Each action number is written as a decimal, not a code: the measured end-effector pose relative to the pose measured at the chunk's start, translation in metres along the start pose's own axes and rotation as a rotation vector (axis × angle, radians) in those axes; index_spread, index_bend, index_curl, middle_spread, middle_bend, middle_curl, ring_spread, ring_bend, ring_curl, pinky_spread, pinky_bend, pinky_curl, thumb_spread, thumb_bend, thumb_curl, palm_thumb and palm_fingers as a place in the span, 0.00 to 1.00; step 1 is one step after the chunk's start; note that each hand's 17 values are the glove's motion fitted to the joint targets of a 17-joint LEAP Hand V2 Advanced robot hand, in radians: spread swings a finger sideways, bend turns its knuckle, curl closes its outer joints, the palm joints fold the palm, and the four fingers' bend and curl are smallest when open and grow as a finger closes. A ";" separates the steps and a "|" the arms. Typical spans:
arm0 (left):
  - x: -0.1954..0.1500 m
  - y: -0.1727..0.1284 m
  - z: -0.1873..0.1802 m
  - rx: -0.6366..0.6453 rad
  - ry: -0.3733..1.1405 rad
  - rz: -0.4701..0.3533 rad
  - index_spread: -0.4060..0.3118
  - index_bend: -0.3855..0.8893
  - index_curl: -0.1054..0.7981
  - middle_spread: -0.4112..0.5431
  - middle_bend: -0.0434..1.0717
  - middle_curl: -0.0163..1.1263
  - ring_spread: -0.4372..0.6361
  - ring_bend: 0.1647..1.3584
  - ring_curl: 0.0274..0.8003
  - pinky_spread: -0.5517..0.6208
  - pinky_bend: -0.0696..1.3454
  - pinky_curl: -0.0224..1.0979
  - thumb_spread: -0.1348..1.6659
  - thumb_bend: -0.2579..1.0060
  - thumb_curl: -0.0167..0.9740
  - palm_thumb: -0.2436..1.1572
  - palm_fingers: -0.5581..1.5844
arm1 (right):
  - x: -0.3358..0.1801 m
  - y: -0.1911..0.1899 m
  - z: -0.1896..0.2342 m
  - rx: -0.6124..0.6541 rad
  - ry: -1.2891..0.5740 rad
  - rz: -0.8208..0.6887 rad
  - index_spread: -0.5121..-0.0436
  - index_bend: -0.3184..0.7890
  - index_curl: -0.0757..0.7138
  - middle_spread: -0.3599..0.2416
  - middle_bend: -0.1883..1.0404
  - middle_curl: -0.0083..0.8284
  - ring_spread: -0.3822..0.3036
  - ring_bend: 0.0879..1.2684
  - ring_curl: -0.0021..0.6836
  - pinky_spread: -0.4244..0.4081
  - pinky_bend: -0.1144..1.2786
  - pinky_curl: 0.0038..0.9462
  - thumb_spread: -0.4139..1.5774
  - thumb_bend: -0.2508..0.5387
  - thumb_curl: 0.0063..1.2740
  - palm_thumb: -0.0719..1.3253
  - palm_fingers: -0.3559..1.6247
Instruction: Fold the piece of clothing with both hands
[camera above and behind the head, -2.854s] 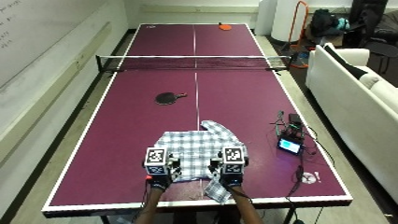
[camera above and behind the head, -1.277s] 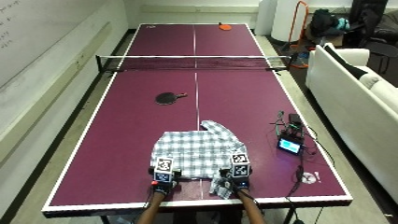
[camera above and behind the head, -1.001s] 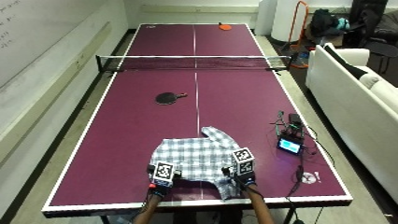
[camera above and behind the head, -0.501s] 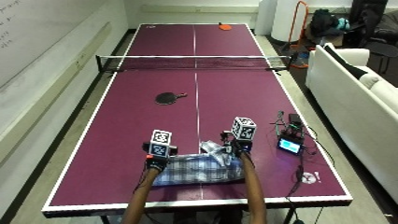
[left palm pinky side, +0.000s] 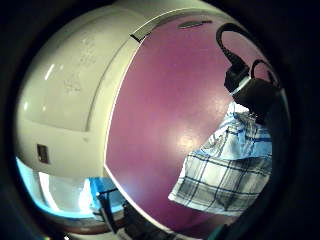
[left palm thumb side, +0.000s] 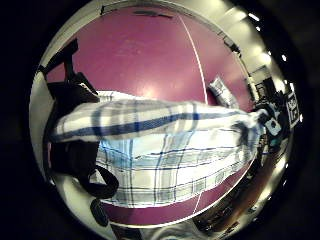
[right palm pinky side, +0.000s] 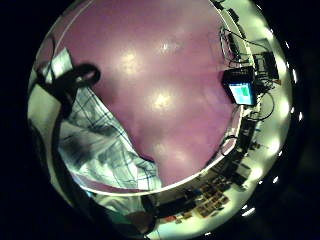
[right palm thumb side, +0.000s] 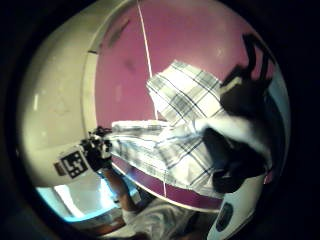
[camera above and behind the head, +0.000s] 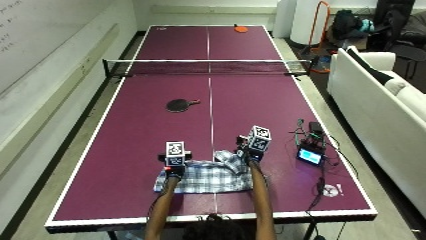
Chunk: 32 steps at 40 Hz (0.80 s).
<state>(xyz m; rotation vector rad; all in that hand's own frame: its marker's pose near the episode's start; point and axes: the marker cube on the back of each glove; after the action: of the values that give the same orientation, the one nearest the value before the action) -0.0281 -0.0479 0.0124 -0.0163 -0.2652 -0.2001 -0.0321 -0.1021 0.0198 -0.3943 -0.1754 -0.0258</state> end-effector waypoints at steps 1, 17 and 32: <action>-0.001 -0.002 0.001 0.038 0.021 -0.013 0.05 0.55 0.66 0.03 0.64 0.49 0.08 0.27 0.46 0.34 0.14 0.29 0.77 0.21 0.28 0.57 0.81 | 0.002 0.001 0.000 0.039 -0.038 0.007 0.37 0.42 0.54 0.17 0.57 0.58 0.21 0.66 0.71 0.08 0.46 0.41 0.75 0.32 0.22 0.70 0.86; -0.009 0.027 0.015 0.276 0.026 0.067 0.26 0.40 0.55 0.14 0.29 0.39 0.19 0.34 0.48 0.53 0.19 0.32 0.74 0.19 0.29 0.61 0.61 | 0.083 0.109 0.056 0.345 -0.114 0.429 0.41 0.31 0.47 0.35 0.28 0.46 0.38 0.34 0.56 0.46 0.54 0.45 0.81 0.25 0.20 0.58 0.46; 0.031 0.052 0.061 -0.114 0.010 0.312 0.39 0.41 0.52 0.34 0.17 0.32 0.45 0.30 0.43 0.76 0.24 0.33 0.83 0.18 0.16 0.27 0.45 | 0.075 0.109 0.094 0.147 0.130 0.548 0.61 0.24 0.24 0.55 0.36 0.41 0.38 0.61 0.61 0.44 0.69 0.44 0.84 0.36 0.21 0.55 0.48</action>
<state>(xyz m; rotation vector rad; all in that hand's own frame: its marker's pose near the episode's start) -0.0044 0.0001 0.0798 -0.1683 -0.2373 0.0952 0.0326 0.0351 0.0765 -0.2829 0.0634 0.4980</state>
